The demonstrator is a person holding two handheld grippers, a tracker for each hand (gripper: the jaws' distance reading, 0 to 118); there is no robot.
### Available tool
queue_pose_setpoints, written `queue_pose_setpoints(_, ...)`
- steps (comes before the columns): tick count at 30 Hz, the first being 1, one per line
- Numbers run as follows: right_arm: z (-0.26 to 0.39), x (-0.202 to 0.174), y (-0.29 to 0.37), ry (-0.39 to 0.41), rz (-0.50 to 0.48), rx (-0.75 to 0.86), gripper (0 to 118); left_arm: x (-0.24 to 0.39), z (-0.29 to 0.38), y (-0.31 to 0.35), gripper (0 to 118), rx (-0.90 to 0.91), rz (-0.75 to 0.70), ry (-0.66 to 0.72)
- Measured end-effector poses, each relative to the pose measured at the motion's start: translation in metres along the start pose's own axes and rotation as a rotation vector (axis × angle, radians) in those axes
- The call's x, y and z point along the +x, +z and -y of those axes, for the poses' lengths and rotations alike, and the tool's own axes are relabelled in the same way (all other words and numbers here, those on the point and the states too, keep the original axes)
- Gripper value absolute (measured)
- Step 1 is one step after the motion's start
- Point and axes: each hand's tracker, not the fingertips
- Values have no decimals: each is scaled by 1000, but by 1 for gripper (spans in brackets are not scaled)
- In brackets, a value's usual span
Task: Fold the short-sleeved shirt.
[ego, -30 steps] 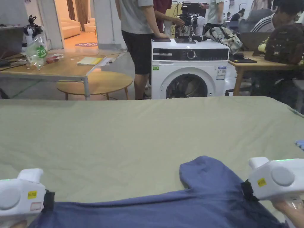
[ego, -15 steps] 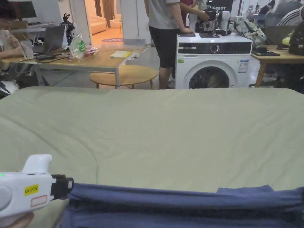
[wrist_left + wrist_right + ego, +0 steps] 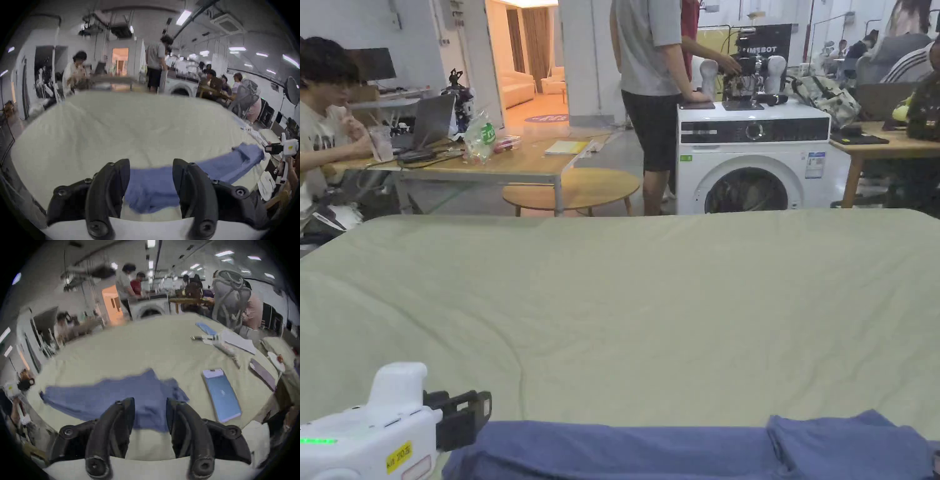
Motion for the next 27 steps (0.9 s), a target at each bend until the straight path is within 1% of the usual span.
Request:
queue_pose_setpoints(1, -7, -14, 1, -6, -33, 45, 40, 10, -11, 4, 54, 48, 12, -6)
queue_pose_setpoints(2, -17, -30, 0, 30, -52, 72, 40, 23, -22, 8, 54, 97, 36, -9)
queue_pose_setpoints(4, -32, -63, -5, 129, -80, 106, 40, 45, -39, 14, 53, 163, 80, -8)
queue_pose_setpoints(5, -37, -79, -10, 171, -97, 108, 40, 55, -44, 13, 53, 170, 95, -14)
queue_pose_setpoints(6, -39, -87, -19, 203, -113, 104, 39, 64, -47, 11, 53, 160, 95, -20)
queue_pose_setpoints(7, -41, -100, -25, 232, -108, 99, 33, 75, -49, 11, 53, 153, 113, -35)
queue_pose_setpoints(8, -42, -111, -31, 249, -91, 84, 15, 83, -46, 7, 45, 119, 136, -61)
queue_pose_setpoints(9, -40, -117, -35, 251, -90, 77, 6, 88, -44, 4, 29, 99, 144, -75)
queue_pose_setpoints(10, -36, -123, -39, 256, -98, 74, 4, 93, -41, 2, 12, 64, 151, -87)
queue_pose_setpoints(11, -32, -126, -41, 252, -105, 69, 0, 95, -37, 3, 0, 51, 142, -66)
queue_pose_setpoints(12, -29, -127, -41, 238, -118, 62, 0, 93, -34, 5, 0, 45, 158, -29)
queue_pose_setpoints(14, -19, -128, -37, 194, -187, 48, 0, 84, -30, 12, 0, 45, 226, 38)
queue_pose_setpoints(17, -12, -129, -41, 226, -174, 18, 0, 63, -32, 19, 0, 0, 261, 71)
queue_pose_setpoints(19, -9, -125, -40, 234, -169, 12, 0, 23, -40, 26, 0, -10, 366, 247)
queue_pose_setpoints(21, -9, -118, -37, 220, -184, 8, 0, -22, -39, 27, 1, 11, 366, 446)
queue_pose_setpoints(22, -8, -115, -36, 206, -193, 4, 0, -42, -35, 24, 19, -1, 353, 510)
queue_pose_setpoints(23, -6, -111, -36, 189, -199, -1, 0, -63, -32, 20, 60, -31, 324, 551)
queue_pose_setpoints(24, -5, -107, -36, 169, -208, -8, 0, -78, -24, 14, 94, -71, 275, 568)
queue_pose_setpoints(25, -4, -104, -37, 153, -217, -19, 0, -89, -15, 6, 110, -113, 240, 593)
queue_pose_setpoints(27, 0, -103, -37, 138, -224, -44, 0, -113, 7, -6, 111, -161, 245, 684)
